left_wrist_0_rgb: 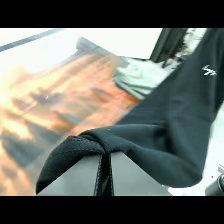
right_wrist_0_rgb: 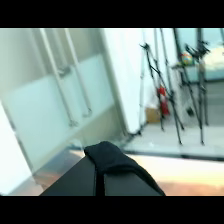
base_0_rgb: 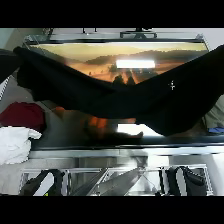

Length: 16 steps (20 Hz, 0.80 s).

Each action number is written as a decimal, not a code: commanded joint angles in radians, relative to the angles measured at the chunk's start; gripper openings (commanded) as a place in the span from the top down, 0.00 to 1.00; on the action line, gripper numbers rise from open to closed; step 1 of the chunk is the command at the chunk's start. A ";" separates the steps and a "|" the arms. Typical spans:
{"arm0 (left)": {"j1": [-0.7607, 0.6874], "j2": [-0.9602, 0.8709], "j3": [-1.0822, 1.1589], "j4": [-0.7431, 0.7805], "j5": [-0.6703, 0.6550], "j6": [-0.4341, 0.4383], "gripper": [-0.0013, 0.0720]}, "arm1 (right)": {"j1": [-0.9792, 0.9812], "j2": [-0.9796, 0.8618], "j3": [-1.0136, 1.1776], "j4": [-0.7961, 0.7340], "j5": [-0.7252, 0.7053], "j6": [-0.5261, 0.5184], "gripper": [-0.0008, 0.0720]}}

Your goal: Fold the shirts.

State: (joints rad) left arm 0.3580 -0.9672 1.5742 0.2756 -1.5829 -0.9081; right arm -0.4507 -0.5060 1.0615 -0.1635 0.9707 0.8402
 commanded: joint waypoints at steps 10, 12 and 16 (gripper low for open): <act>-0.218 -0.530 -0.333 0.151 0.470 0.129 0.71 | 0.126 -0.663 -0.319 0.063 -0.235 -0.178 0.67; -0.200 -0.620 -0.220 0.152 0.475 0.085 0.01 | 0.099 -0.750 -0.266 0.177 -0.224 -0.243 0.41; -0.111 -0.684 -0.026 0.241 0.314 -0.094 0.02 | -0.017 -0.760 -0.132 0.008 -0.038 -0.211 0.37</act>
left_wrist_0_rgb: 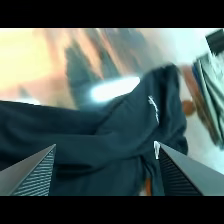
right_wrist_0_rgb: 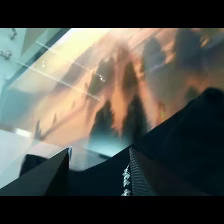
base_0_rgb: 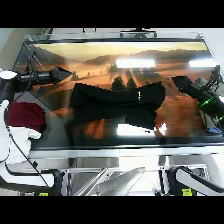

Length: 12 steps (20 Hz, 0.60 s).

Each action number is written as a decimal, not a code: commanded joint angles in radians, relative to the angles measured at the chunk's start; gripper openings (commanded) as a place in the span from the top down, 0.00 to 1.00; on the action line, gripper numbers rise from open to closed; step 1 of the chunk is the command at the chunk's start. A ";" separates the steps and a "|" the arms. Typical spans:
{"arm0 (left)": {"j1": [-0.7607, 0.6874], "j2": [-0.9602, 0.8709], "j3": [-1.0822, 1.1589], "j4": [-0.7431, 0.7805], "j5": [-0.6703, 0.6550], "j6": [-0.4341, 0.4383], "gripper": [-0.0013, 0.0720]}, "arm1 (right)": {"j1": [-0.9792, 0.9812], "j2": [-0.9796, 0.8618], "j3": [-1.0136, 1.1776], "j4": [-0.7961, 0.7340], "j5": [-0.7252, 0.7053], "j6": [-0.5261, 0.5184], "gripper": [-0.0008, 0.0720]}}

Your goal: Fold the shirts.

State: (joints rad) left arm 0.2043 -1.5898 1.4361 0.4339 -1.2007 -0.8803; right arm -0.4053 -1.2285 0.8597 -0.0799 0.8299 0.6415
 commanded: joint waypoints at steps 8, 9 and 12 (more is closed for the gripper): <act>0.061 0.078 -0.233 0.438 -0.241 -0.305 0.02 | -0.167 -0.012 -0.002 -0.492 0.330 0.224 0.30; 0.053 0.113 -0.328 0.438 -0.175 -0.286 0.02 | -0.167 -0.012 -0.042 -0.492 0.330 0.223 0.30; 0.026 0.174 -0.531 0.438 -0.031 -0.258 0.02 | -0.167 -0.012 -0.146 -0.492 0.327 0.223 0.30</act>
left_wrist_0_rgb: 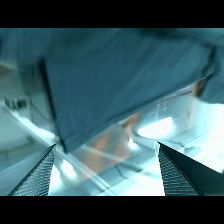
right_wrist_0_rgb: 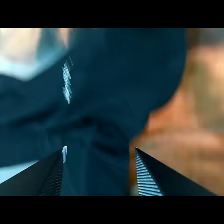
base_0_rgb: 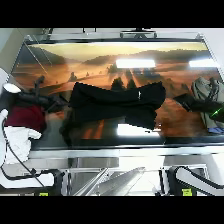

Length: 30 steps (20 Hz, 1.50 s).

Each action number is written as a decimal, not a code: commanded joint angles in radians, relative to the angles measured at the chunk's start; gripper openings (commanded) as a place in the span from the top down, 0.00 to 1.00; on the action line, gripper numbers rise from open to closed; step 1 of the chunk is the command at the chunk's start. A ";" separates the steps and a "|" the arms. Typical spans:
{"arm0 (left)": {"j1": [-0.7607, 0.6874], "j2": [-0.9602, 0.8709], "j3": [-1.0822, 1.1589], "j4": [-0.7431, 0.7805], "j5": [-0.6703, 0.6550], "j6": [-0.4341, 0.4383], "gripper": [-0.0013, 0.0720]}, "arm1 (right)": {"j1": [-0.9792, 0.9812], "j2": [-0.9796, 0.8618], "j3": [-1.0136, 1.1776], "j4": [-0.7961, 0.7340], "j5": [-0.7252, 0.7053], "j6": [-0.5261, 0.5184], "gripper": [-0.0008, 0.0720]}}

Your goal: Fold the shirts.

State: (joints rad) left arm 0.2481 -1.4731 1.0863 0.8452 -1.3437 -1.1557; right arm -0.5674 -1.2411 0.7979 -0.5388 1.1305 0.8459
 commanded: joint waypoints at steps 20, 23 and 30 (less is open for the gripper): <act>-0.251 -0.160 0.003 0.020 0.160 0.034 0.98 | 0.227 -0.085 -0.180 -0.043 -0.153 -0.011 0.30; -0.229 -0.159 0.015 0.018 0.145 0.033 0.98 | 0.253 -0.138 -0.180 -0.002 -0.172 -0.012 0.30; -0.217 -0.159 0.015 0.019 0.142 0.033 0.98 | 0.323 -0.184 -0.158 0.169 -0.180 -0.117 0.74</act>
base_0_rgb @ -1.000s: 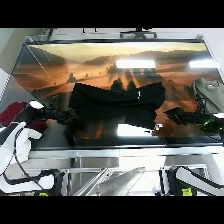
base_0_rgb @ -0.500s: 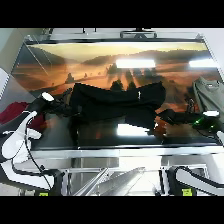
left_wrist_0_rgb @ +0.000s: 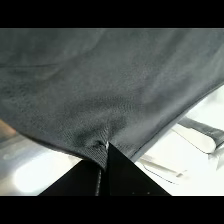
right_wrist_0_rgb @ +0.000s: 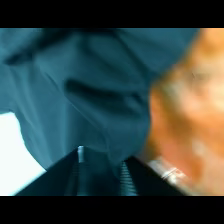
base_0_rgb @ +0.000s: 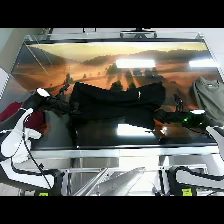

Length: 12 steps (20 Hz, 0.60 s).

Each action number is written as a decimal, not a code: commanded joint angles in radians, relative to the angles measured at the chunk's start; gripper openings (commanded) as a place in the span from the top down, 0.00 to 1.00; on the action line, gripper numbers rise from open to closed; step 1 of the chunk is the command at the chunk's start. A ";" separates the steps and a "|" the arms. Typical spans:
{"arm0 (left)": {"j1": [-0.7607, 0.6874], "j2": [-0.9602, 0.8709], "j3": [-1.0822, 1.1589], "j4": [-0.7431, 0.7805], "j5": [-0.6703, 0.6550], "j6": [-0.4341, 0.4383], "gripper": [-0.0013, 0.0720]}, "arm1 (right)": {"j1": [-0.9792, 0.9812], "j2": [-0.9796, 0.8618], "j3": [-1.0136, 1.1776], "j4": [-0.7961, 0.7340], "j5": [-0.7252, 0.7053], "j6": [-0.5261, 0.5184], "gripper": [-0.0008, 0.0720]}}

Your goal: Fold the shirts.

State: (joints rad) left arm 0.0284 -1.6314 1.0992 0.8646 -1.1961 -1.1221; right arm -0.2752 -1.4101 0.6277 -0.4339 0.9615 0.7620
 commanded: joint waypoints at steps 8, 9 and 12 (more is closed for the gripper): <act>0.003 0.002 -0.011 0.135 -0.043 -0.014 0.99 | 0.040 0.070 0.338 0.132 -0.023 -0.045 0.96; 0.003 0.002 -0.024 0.145 -0.039 -0.016 0.99 | 0.043 0.060 0.413 0.179 -0.124 -0.093 0.96; 0.003 0.000 -0.035 0.149 -0.026 -0.016 0.99 | 0.084 -0.059 0.628 0.356 -0.359 -0.228 0.96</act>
State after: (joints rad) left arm 0.0307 -1.6306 1.0737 0.9852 -1.2274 -1.1339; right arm -0.2176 -1.3987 1.0725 -0.2279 0.8108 0.6476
